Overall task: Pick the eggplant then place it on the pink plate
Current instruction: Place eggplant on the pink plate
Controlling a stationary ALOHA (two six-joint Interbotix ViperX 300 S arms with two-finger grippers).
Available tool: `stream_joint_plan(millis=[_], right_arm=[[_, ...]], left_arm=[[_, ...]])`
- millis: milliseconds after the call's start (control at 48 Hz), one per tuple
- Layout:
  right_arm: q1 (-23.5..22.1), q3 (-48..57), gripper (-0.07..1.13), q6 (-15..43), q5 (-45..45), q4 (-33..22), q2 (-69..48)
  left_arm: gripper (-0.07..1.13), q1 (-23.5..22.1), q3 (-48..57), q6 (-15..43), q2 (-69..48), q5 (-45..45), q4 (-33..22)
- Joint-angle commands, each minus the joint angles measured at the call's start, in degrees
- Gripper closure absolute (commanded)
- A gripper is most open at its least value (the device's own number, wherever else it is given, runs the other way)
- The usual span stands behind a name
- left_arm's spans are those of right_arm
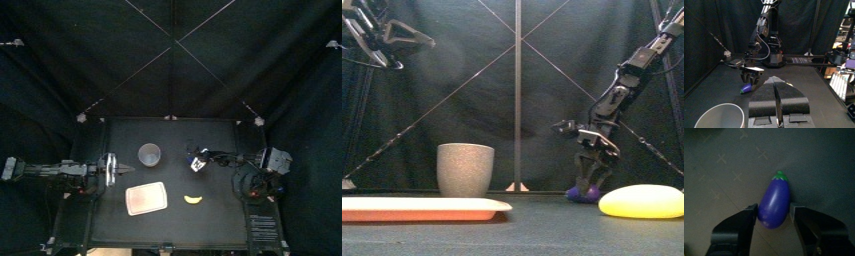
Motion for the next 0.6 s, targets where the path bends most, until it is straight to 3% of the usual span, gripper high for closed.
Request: stream_joint_plan(millis=[21, 104, 354, 604], right_arm=[[0.44, -1.49, 0.48, -0.18, -0.09, 0.18, -0.97], [1.41, -2.64, 0.58, -0.09, -0.18, 0.18, -1.05], [12.22, -11.95, 0.57, -0.26, 0.62, -0.09, -3.34], [23.38, -23.47, 0.57, -1.05, 0.26, -3.34, 2.55]], left_arm=[[1.06, -0.09, -0.79, -0.09, 0.26, -0.26, -0.09], [1.06, -0.09, -0.79, -0.09, 0.35, -0.26, -0.09], [1.06, -0.09, -0.79, -0.09, 0.35, -0.26, -0.09], [1.06, -0.09, -0.79, -0.09, 0.26, -0.26, -0.09]])
